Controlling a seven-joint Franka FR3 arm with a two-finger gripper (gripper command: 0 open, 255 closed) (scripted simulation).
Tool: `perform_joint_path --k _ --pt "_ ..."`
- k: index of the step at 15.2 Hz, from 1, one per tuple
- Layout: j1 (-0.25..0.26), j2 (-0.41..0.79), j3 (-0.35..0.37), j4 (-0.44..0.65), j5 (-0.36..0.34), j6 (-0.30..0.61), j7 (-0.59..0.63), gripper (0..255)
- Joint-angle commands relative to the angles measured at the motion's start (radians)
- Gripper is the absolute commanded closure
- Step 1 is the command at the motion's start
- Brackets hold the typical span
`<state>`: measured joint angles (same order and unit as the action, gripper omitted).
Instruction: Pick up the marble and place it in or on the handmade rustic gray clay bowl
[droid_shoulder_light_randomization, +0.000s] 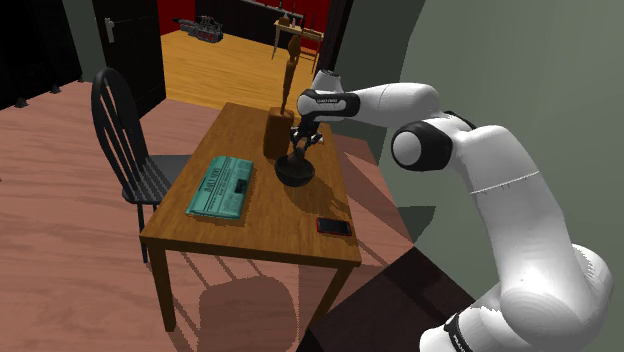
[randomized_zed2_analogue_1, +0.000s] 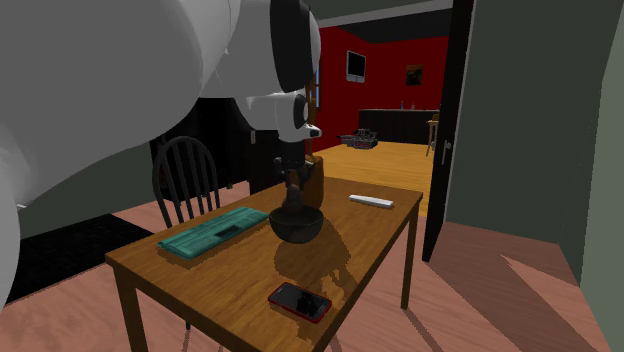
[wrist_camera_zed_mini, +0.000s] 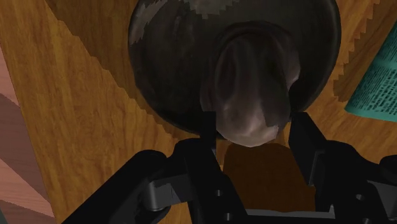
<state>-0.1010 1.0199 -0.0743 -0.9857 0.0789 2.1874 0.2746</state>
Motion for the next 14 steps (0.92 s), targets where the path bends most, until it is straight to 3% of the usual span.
perform_joint_path --k 1,13,14 --pt "-0.001 0.012 0.001 -0.006 0.001 0.019 -0.002 255" --pt "-0.002 0.045 0.002 -0.001 0.002 0.047 -0.002 255" --pt "-0.002 0.045 0.002 -0.002 0.002 0.047 -0.002 0"
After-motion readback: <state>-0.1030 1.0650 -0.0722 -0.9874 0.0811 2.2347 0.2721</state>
